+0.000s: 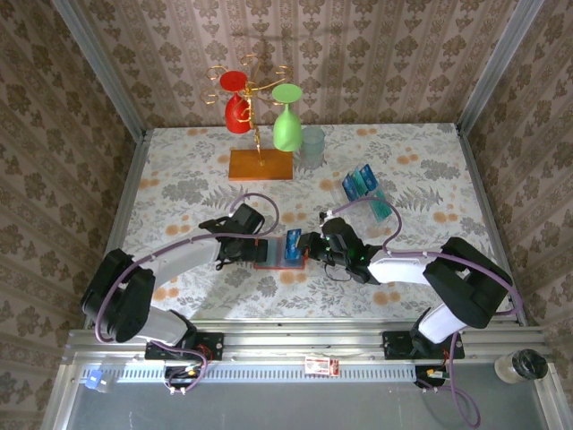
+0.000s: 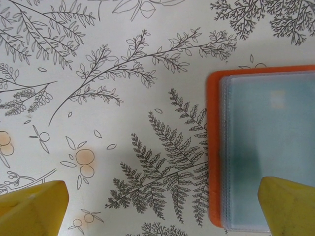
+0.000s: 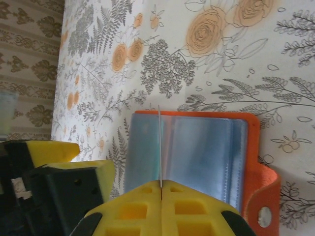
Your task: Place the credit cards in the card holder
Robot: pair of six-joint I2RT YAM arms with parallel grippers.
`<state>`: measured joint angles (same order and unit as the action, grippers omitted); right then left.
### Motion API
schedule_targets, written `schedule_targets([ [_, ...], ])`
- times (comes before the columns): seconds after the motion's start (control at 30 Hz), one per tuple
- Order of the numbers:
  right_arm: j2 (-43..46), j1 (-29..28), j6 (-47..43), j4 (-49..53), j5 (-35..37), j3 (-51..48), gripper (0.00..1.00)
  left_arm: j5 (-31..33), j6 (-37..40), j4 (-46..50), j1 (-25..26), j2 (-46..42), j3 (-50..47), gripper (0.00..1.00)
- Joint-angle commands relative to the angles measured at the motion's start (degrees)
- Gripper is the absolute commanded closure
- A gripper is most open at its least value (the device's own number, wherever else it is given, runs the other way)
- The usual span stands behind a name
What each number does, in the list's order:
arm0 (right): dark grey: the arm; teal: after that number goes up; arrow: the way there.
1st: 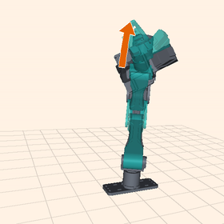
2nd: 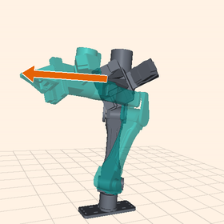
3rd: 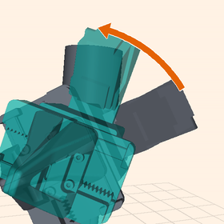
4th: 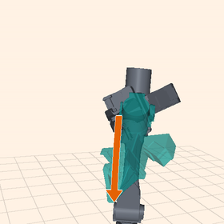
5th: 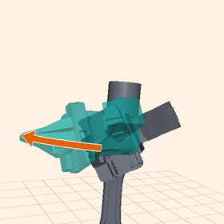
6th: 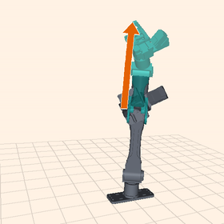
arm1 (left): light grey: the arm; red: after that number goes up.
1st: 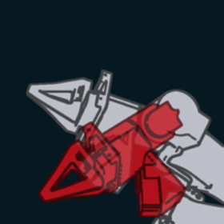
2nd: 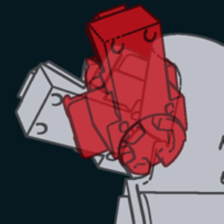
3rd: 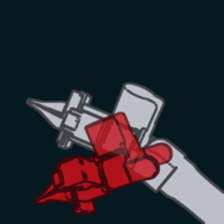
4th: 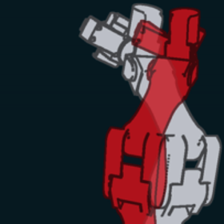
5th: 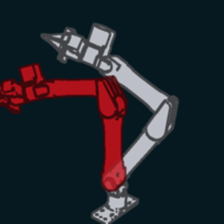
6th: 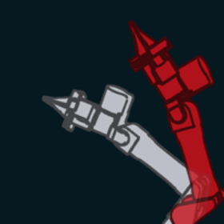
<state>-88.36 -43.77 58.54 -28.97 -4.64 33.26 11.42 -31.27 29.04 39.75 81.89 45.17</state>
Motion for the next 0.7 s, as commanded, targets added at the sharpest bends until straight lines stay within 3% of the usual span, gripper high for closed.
schedule_targets([
  [0.0,-0.8,-0.4,0.6,-3.8,2.0,-0.6,1.00,0.8,1.3,-0.6,0.3,1.1,1.3,0.00],
  [0.67,-7.1,-1.0,2.2,-12.2,1.2,-0.5,1.00,2.0,0.6,-0.3,0.4,3.5,-0.2,0.00],
])
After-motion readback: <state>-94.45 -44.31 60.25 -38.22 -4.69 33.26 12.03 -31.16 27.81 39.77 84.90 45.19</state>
